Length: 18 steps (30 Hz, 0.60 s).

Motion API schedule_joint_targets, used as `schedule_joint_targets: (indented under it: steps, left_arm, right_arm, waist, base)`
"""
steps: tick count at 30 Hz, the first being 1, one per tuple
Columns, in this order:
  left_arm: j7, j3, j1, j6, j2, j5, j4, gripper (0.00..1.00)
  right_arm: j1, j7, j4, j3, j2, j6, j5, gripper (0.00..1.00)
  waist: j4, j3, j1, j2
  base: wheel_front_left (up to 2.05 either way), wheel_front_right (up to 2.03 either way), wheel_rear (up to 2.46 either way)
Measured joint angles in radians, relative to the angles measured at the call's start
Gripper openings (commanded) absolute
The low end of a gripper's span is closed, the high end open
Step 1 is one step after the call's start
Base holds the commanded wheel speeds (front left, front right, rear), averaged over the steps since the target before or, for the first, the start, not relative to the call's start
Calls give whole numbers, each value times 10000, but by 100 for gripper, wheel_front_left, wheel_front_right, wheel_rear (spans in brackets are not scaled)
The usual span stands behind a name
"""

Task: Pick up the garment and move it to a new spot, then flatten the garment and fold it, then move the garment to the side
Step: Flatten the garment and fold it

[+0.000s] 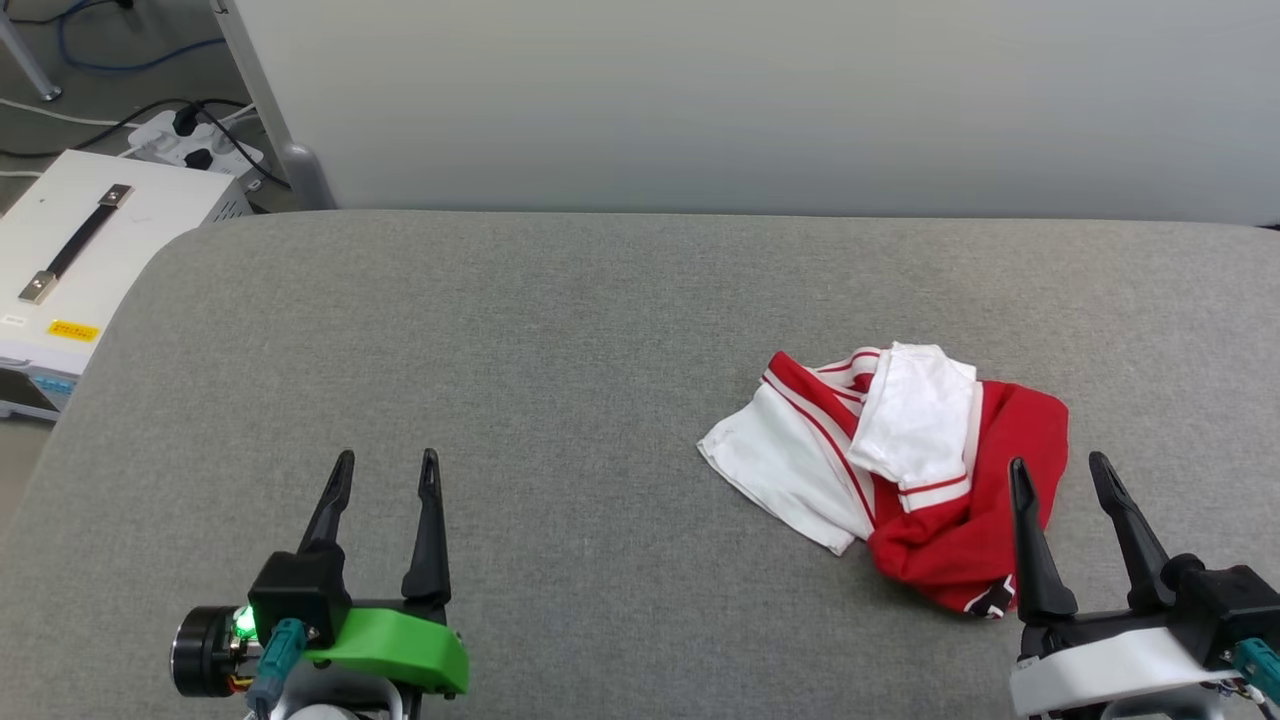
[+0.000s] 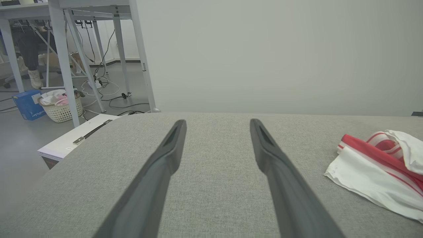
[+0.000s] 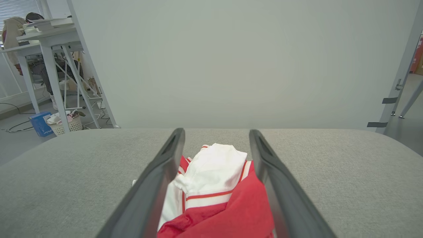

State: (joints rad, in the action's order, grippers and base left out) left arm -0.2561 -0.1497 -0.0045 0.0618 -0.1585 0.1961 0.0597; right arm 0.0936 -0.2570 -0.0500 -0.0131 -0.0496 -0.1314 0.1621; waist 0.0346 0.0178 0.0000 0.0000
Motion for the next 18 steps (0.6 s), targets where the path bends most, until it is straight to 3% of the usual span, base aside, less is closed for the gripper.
schedule_joint_targets:
  steps: [18]
  left_arm:
    - [2, 903, 53, -786, 688, -767, 520, 100]
  right_arm:
    - [76, 0, 222, 75, 0, 0, 10, 100]
  waist:
    - [76, 102, 0, 0]
  base:
    - [0, 0, 0]
